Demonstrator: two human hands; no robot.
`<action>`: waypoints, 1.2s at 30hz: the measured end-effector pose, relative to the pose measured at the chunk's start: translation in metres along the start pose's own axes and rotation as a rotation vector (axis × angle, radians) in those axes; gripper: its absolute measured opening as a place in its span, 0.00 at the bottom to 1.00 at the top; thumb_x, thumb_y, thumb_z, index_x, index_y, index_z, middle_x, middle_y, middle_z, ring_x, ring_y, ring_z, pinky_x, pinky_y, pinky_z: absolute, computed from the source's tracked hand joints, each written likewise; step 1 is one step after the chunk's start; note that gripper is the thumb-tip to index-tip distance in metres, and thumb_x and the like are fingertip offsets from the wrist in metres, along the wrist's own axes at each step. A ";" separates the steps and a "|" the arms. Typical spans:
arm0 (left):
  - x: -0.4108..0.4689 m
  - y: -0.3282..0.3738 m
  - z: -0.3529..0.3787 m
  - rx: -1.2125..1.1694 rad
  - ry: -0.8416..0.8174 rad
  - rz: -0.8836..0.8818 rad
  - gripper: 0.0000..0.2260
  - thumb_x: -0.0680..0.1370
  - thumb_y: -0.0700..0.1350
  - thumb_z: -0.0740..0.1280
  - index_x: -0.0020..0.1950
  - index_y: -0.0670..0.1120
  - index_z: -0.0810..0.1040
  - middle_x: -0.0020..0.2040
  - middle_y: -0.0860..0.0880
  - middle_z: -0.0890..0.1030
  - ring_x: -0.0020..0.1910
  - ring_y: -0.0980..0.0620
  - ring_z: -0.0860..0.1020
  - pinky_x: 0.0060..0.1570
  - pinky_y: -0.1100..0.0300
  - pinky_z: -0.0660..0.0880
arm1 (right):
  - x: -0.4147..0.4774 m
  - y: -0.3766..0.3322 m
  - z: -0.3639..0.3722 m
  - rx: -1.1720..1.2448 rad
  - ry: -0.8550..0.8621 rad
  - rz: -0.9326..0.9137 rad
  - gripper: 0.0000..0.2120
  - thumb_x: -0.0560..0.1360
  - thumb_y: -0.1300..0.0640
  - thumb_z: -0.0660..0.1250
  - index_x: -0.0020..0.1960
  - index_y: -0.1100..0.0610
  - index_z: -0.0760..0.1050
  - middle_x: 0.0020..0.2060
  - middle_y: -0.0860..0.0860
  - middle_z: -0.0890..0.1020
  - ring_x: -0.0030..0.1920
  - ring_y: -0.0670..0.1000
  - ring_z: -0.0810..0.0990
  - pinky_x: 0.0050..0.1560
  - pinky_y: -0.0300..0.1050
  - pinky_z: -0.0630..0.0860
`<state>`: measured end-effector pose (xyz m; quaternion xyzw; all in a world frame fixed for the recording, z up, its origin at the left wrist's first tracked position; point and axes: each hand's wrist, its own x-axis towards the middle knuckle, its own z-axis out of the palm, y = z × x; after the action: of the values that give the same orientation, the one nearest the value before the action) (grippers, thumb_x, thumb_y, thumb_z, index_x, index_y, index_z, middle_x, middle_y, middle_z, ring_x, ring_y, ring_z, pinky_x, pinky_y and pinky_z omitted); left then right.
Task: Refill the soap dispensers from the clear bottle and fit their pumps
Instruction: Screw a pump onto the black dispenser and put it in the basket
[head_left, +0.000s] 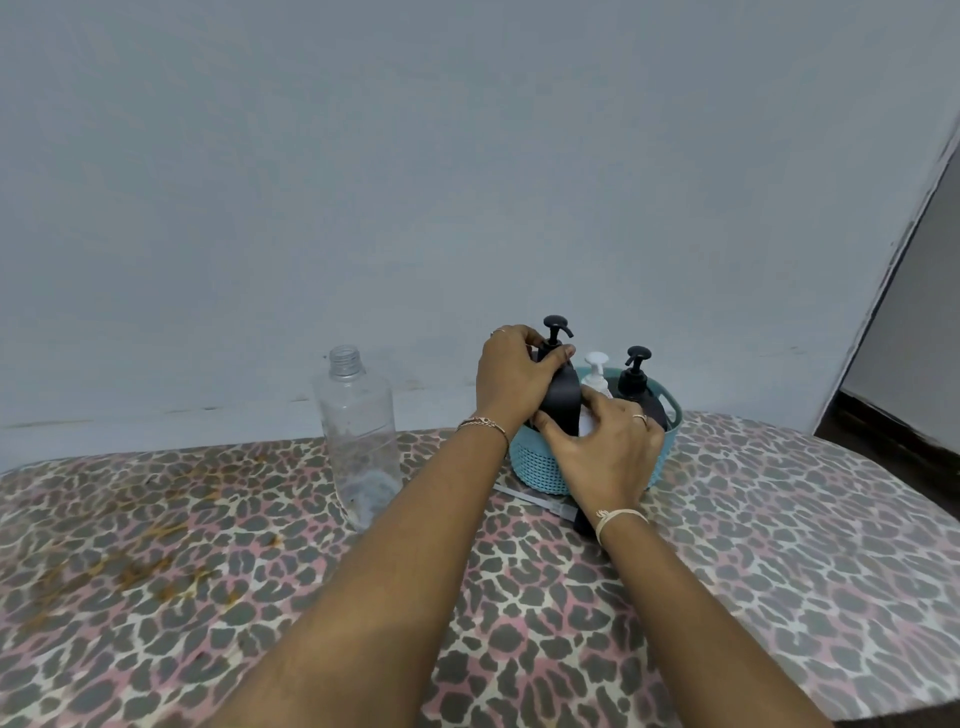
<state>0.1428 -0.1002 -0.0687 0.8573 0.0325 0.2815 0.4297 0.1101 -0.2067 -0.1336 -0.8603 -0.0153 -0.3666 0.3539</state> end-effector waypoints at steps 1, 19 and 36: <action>-0.001 -0.002 0.001 0.010 -0.003 -0.004 0.17 0.72 0.55 0.74 0.50 0.42 0.82 0.49 0.47 0.82 0.46 0.52 0.78 0.44 0.61 0.72 | -0.002 0.000 0.000 -0.011 0.004 0.006 0.27 0.63 0.32 0.71 0.53 0.51 0.82 0.42 0.49 0.82 0.53 0.50 0.76 0.57 0.46 0.62; -0.013 -0.018 0.001 0.100 -0.170 -0.135 0.17 0.71 0.55 0.74 0.53 0.45 0.82 0.50 0.49 0.84 0.51 0.51 0.81 0.50 0.59 0.76 | -0.014 0.007 0.006 -0.115 0.009 -0.130 0.19 0.68 0.37 0.68 0.51 0.48 0.82 0.52 0.43 0.81 0.57 0.49 0.74 0.60 0.49 0.57; -0.124 -0.065 -0.038 0.151 -0.191 -0.193 0.13 0.77 0.42 0.69 0.61 0.44 0.78 0.52 0.51 0.81 0.51 0.51 0.80 0.56 0.55 0.77 | -0.058 0.061 -0.048 0.064 -0.433 0.208 0.26 0.60 0.26 0.66 0.44 0.45 0.74 0.42 0.41 0.81 0.47 0.47 0.79 0.57 0.56 0.72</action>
<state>0.0318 -0.0690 -0.1567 0.9030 0.0949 0.1531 0.3900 0.0559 -0.2687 -0.1841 -0.9040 -0.0137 -0.1345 0.4055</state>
